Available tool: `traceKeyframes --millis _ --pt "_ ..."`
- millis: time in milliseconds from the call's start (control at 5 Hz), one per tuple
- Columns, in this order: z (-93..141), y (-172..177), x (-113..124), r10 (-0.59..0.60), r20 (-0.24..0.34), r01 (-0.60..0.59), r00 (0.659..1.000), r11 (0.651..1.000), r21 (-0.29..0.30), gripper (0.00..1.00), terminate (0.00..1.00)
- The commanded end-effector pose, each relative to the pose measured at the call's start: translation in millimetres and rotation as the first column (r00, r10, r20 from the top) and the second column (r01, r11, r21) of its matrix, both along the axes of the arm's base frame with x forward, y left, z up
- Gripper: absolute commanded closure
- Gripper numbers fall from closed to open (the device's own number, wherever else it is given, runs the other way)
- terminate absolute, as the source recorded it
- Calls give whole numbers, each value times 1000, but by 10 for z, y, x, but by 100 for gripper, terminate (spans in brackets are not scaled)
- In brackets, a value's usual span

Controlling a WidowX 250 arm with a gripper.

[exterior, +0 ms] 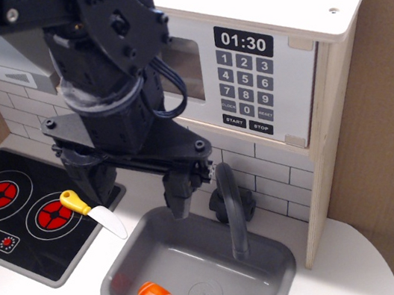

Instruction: Open microwave

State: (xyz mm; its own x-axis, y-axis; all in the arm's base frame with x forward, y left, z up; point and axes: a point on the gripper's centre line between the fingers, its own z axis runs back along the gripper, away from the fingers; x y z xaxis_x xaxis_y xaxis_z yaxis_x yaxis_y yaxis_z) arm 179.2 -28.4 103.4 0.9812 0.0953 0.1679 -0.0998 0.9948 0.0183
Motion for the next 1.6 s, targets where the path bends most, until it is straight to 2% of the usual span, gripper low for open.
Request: traceKeyframes --millis 0,200,400,600,800,1400 --pt "0 0 0 0 0 0 1000 1000 0 0 0" --pt "-76 438 180 -86 92 86 992 996 3 0 0" --pt "-67 746 393 -124 77 124 989 992 13 0 0" --pt "-70 1177 692 -117 85 116 989 993 24 0 0" --pt "-1 1416 906 -82 92 80 992 996 26 0 0" --pt "94 1632 1217 33 128 -33 991 999 -2 0 0"
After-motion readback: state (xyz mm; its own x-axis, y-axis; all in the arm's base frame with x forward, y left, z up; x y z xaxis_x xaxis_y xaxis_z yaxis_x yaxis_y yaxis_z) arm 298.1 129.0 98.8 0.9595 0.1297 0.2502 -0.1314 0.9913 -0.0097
